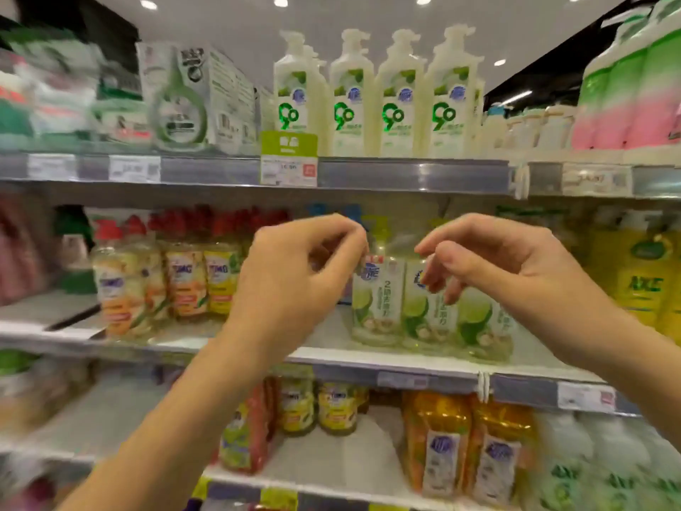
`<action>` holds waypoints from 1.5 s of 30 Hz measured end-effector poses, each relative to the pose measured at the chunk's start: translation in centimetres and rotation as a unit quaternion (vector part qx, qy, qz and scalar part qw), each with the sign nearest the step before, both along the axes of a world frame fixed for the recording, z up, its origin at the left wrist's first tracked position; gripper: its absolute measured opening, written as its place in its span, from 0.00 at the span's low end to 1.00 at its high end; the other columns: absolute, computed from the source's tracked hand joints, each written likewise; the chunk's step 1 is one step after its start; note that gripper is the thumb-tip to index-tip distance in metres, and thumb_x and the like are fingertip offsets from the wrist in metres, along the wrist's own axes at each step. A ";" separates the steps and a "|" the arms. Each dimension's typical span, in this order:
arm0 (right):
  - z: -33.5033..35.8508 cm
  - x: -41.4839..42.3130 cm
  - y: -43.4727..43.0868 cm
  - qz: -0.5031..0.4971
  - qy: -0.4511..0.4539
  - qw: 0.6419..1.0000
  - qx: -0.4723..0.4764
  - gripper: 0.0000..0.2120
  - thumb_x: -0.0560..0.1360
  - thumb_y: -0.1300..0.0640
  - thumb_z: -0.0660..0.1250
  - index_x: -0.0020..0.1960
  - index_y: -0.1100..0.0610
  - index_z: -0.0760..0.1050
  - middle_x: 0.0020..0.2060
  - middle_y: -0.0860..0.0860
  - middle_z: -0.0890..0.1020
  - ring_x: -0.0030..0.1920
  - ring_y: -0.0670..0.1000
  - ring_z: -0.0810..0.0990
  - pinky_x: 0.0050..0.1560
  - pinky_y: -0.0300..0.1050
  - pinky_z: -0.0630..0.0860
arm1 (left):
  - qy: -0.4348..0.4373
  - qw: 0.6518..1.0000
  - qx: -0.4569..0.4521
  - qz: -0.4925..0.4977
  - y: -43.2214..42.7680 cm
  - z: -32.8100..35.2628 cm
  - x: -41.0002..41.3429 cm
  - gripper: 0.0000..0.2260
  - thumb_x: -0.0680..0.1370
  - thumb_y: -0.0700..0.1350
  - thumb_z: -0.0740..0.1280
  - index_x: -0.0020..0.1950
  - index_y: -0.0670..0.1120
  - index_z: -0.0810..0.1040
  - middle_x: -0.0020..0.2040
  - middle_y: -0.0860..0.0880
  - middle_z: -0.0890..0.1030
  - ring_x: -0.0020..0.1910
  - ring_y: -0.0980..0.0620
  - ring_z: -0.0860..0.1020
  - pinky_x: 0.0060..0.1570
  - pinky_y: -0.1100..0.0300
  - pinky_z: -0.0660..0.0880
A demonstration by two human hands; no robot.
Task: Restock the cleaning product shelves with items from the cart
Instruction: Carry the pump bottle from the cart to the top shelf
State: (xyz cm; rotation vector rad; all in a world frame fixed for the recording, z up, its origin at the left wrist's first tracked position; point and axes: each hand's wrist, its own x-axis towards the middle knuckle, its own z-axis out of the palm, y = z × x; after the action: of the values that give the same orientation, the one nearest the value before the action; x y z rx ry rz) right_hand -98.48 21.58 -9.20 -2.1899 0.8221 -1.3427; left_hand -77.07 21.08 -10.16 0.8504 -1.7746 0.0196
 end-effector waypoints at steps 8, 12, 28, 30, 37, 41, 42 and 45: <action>-8.3 14.3 6.3 0.163 -0.010 0.977 0.138 0.20 0.66 0.34 0.69 0.48 0.47 0.82 0.41 0.51 0.85 0.38 0.45 0.83 0.39 0.34 0.77 | 0.054 0.972 0.174 0.148 12.8 -9.8 13.9 0.10 0.77 0.50 0.64 0.37 0.52 0.79 0.34 0.57 0.81 0.33 0.60 0.77 0.34 0.65 0.71; -11.3 24.4 9.0 0.257 -0.003 0.947 0.190 0.10 0.75 0.47 0.65 0.47 0.50 0.82 0.38 0.54 0.84 0.38 0.49 0.81 0.38 0.38 0.78 | 0.099 0.938 0.219 0.251 19.2 -12.6 22.7 0.12 0.77 0.50 0.63 0.39 0.47 0.81 0.35 0.52 0.82 0.33 0.56 0.78 0.37 0.56 0.76; -27.5 68.9 21.9 0.500 0.194 0.720 0.441 0.30 0.61 0.38 0.77 0.55 0.56 0.76 0.41 0.54 0.83 0.37 0.48 0.80 0.35 0.39 0.79 | 0.305 0.653 0.396 0.569 44.7 -27.8 54.5 0.15 0.77 0.39 0.63 0.41 0.59 0.78 0.39 0.56 0.83 0.39 0.55 0.81 0.48 0.53 0.78; -29.6 72.7 22.6 0.482 0.219 0.706 0.471 0.13 0.74 0.54 0.69 0.56 0.57 0.75 0.43 0.57 0.81 0.38 0.49 0.79 0.36 0.40 0.79 | 0.334 0.618 0.402 0.587 46.1 -30.0 57.1 0.10 0.76 0.39 0.65 0.43 0.54 0.79 0.40 0.51 0.82 0.41 0.50 0.81 0.48 0.52 0.78; -37.8 86.5 25.5 0.444 0.320 0.702 0.455 0.13 0.78 0.60 0.66 0.61 0.61 0.71 0.44 0.57 0.75 0.40 0.52 0.77 0.41 0.42 0.77 | 0.372 0.525 0.477 0.599 46.8 -37.5 66.8 0.10 0.78 0.44 0.62 0.58 0.47 0.78 0.46 0.48 0.81 0.46 0.46 0.80 0.49 0.52 0.77; -43.2 93.7 28.1 0.417 0.392 0.703 0.423 0.17 0.77 0.56 0.67 0.63 0.57 0.67 0.49 0.55 0.74 0.42 0.51 0.76 0.38 0.40 0.72 | 0.413 0.454 0.528 0.587 45.0 -42.8 73.2 0.15 0.79 0.42 0.61 0.66 0.42 0.72 0.61 0.42 0.78 0.58 0.42 0.76 0.53 0.55 0.73; -44.5 95.0 28.7 0.402 0.419 0.700 0.415 0.19 0.77 0.55 0.68 0.64 0.57 0.66 0.51 0.54 0.74 0.44 0.51 0.76 0.40 0.42 0.72 | 0.420 0.434 0.549 0.577 44.5 -43.9 74.4 0.16 0.79 0.41 0.61 0.67 0.41 0.70 0.63 0.40 0.76 0.61 0.41 0.75 0.54 0.54 0.72; -49.8 97.7 30.2 0.371 0.482 0.672 0.422 0.18 0.72 0.57 0.74 0.53 0.58 0.67 0.52 0.54 0.74 0.53 0.54 0.76 0.56 0.50 0.74 | 0.451 0.406 0.604 0.517 43.3 -47.9 77.0 0.19 0.79 0.38 0.62 0.69 0.36 0.65 0.67 0.38 0.72 0.66 0.40 0.71 0.58 0.55 0.69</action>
State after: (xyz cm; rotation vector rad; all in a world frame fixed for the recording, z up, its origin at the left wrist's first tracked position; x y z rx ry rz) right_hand -0.81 51.83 -58.99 -1.8790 0.5223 0.6293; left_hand -0.10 64.42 -58.08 2.2692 0.3266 -0.8477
